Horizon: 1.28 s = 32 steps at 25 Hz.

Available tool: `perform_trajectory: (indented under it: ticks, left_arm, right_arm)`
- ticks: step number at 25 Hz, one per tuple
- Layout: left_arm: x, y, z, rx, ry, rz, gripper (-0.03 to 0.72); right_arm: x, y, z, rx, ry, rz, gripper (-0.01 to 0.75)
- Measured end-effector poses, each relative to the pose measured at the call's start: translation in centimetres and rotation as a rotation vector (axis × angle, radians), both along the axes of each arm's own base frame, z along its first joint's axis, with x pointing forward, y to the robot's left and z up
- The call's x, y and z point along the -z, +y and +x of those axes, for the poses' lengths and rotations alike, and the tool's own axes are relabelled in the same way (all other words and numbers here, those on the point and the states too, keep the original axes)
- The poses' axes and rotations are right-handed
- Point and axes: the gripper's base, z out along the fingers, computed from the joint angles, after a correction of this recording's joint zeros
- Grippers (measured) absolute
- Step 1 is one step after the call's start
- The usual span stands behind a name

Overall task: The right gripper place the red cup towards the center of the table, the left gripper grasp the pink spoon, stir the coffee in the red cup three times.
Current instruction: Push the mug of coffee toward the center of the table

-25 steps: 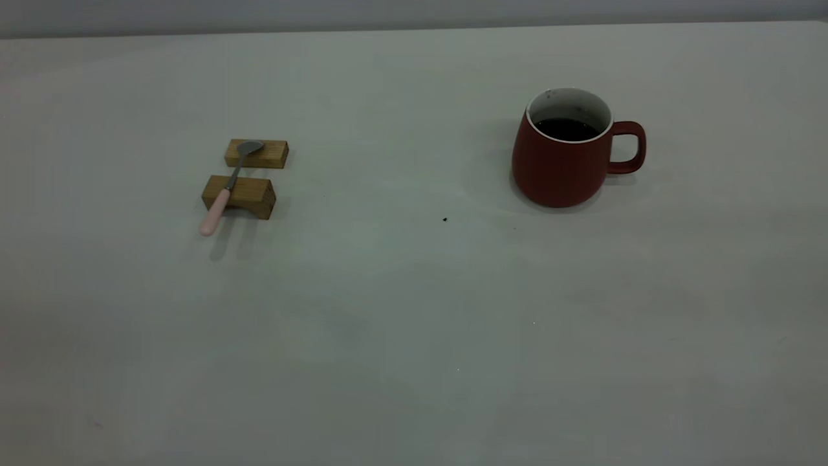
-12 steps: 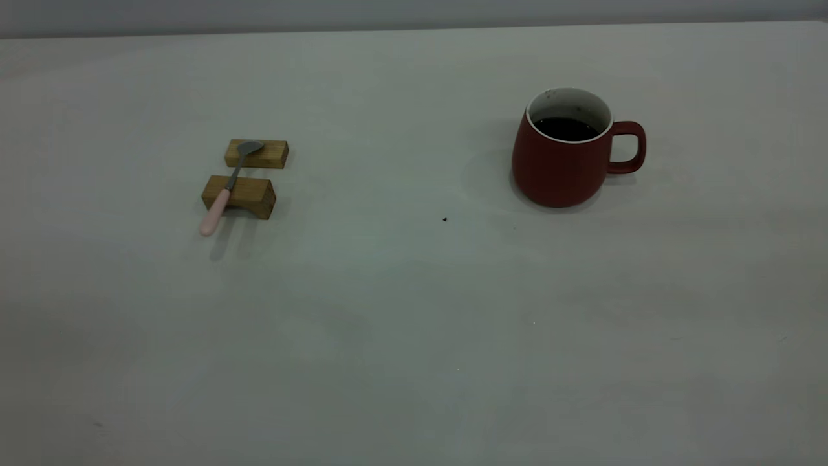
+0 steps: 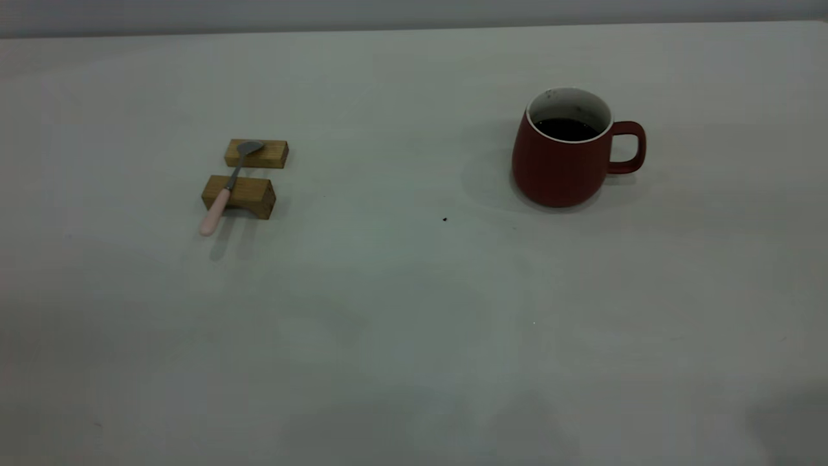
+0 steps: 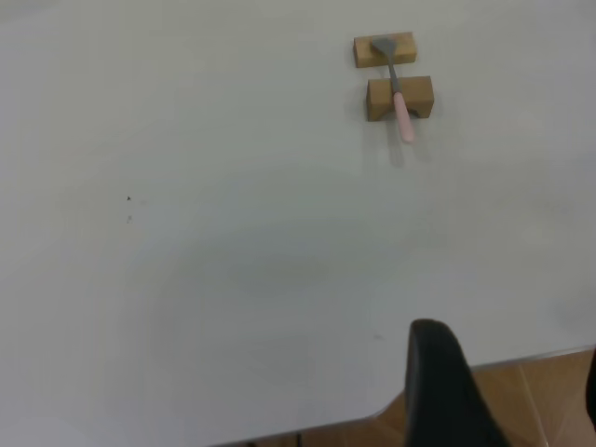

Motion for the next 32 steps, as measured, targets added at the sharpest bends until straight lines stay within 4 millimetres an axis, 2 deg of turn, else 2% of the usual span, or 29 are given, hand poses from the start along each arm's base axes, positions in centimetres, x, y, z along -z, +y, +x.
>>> perform_trajectory:
  ticks: [6,8,13,15,22,27,32]
  left_arm:
    - [0.0,0.0,0.0,0.000,0.000,0.000,0.448]
    - [0.0,0.0,0.0,-0.001,0.000,-0.001,0.448]
    - [0.0,0.0,0.0,-0.001,0.000,-0.001,0.448]
    - [0.0,0.0,0.0,-0.001,0.000,-0.001,0.448]
    - [0.0,0.0,0.0,-0.001,0.000,-0.001,0.448]
    - [0.0,0.0,0.0,-0.001,0.000,-0.001,0.448]
    - [0.0,0.0,0.0,-0.001,0.000,-0.001,0.448]
  right_arm:
    - [2.3,1.1,8.9,-0.193,0.079,-0.108,0.591]
    - [3.8,1.5,11.8,-0.266,0.109,-0.137,0.591]
    - [7.1,2.5,17.5,-0.435,0.114,-0.165,0.589]
    - [9.4,2.9,19.8,-0.545,0.112,-0.213,0.589]
    - [15.2,3.1,24.5,-0.963,0.047,-0.432,0.589]
    - [18.1,2.2,27.1,-1.022,0.000,-0.443,0.589]
    - [20.3,1.7,28.9,-0.983,-0.010,-0.412,0.589]
